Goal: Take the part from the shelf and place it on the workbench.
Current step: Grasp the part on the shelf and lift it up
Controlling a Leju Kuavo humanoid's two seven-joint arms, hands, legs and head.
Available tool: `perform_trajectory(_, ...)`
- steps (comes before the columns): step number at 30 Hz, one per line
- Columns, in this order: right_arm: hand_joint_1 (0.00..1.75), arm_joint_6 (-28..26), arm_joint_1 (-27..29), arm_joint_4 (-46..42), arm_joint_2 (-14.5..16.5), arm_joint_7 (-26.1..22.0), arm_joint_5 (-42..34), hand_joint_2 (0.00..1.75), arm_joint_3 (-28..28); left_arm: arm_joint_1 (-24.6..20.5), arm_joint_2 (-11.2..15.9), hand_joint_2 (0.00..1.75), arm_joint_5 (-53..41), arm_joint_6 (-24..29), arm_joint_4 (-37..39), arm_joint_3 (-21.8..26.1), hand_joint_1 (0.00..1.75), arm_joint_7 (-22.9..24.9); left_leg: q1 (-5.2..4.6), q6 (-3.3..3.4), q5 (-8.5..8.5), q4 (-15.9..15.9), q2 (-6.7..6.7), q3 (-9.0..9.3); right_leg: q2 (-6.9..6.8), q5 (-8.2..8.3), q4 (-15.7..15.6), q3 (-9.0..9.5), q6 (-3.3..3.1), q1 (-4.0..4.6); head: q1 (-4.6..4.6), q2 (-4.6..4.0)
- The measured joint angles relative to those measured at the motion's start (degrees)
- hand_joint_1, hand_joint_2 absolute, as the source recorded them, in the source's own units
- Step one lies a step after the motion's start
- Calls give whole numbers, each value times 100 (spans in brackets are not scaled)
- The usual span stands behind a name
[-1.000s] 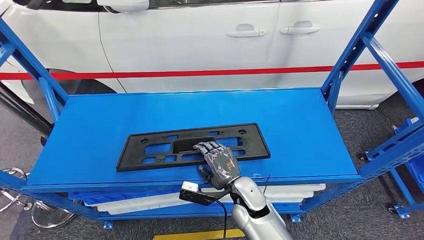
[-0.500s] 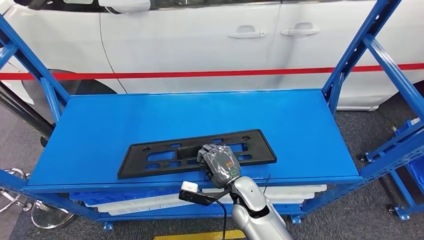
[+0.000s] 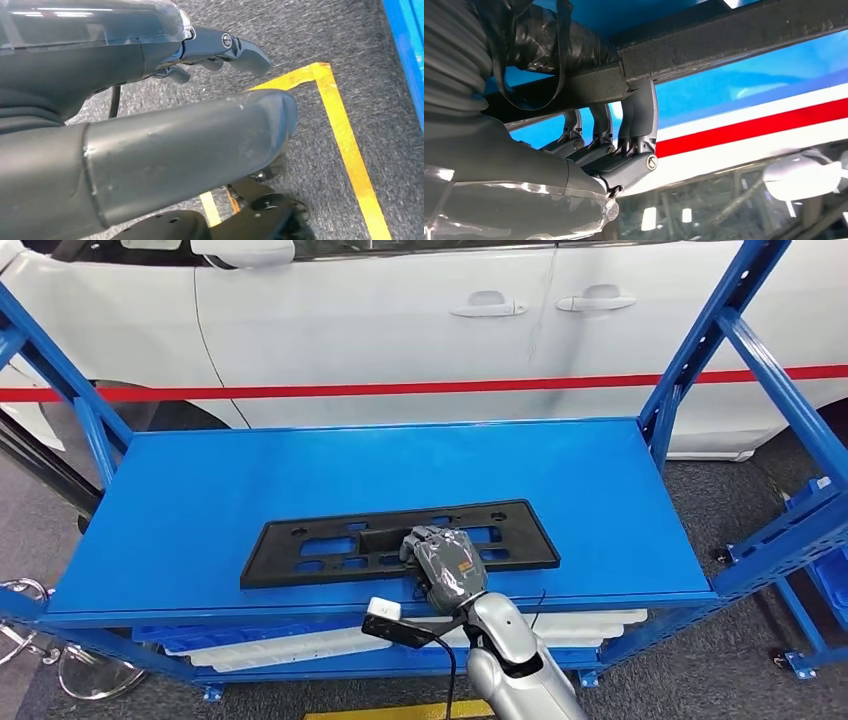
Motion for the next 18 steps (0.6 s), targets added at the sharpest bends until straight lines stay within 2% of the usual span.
perform_trajectory(2, 175, -71, 65, -204, -4, -158, -335, 175, -58, 20, 4, 0, 8, 19, 0, -31, 0, -47, -6, 55, 2, -32, -5, 3, 2, 11, -2, -18, 64, 7, 2, -1)
perform_trajectory(4, 175, -69, 103, -630, -4, -332, -789, 175, -90, 39, 11, 0, 27, 39, -1, -65, 0, -128, 10, 130, 38, -73, 0, 5, 0, -95, 134, -86, 120, 3, 2, -2)
perform_trajectory(5, 175, 12, 72, -897, 4, -353, -963, 175, -93, 33, 18, 0, 42, 45, -1, -78, 0, -166, 19, 170, 56, -92, 11, 7, -1, -235, 353, -191, 142, 1, 2, -1)
perform_trajectory(7, 175, 282, -65, -1416, 30, -266, -1110, 175, -83, 1, 42, 0, 71, 50, -4, -90, 0, -214, 7, 215, 60, -90, 31, -8, -4, -599, 1075, -535, 166, -11, 1, -1)
perform_trajectory(8, 175, 418, -132, -1664, 45, -217, -1131, 175, -70, -15, 53, 0, 78, 58, -8, -93, 0, -233, 0, 229, 58, -85, 36, -12, -4, -720, 1418, -700, 173, -14, 1, -1)
perform_trajectory(9, 175, 525, -179, -1896, 55, -189, -1140, 175, -49, -25, 61, 0, 74, 80, -11, -99, 0, -251, -3, 234, 53, -80, 33, -12, -5, -736, 1604, -792, 176, -18, 1, -1)
perform_trajectory(10, 175, 615, -210, -2122, 61, -171, -1134, 175, -12, -33, 65, 0, 60, 114, -15, -116, 0, -272, -4, 235, 46, -72, 26, -7, -6, -638, 1573, -781, 172, -22, 2, 0)
perform_trajectory(11, 175, 690, -233, -2332, 64, -161, -1124, 175, 35, -41, 67, 0, 38, 156, -17, -145, 0, -301, -5, 232, 34, -59, 14, 1, -6, -446, 1325, -665, 162, -28, 2, 0)
perform_trajectory(13, 175, 812, -300, -2708, 67, -140, -1094, 175, 149, -66, 66, 0, -11, 218, -20, -228, 0, -367, -14, 197, -6, -15, -6, -3, -6, -75, 575, -327, 120, -26, 2, 0)
perform_trajectory(14, 175, 868, -346, -2850, 67, -120, -1084, 175, 203, -85, 66, 0, -24, 222, -20, -269, 0, -394, -24, 172, -23, 10, -13, -22, -5, 8, 300, -208, 98, -19, 1, 0)
perform_trajectory(16, 175, 999, -437, -3040, 68, -62, -1052, 175, 291, -118, 71, 0, -15, 169, -19, -331, 0, -415, -35, 111, -35, 36, -16, -61, 6, -2, 128, -154, 66, 7, 0, 0)
perform_trajectory(18, 175, 1136, -550, -3122, 72, 7, -995, 175, 344, -136, 87, 87, 12, 80, -17, -373, 0, -427, -23, 47, -55, 45, -14, -66, 15, 5, 87, -148, 17, -3, 0, -1)
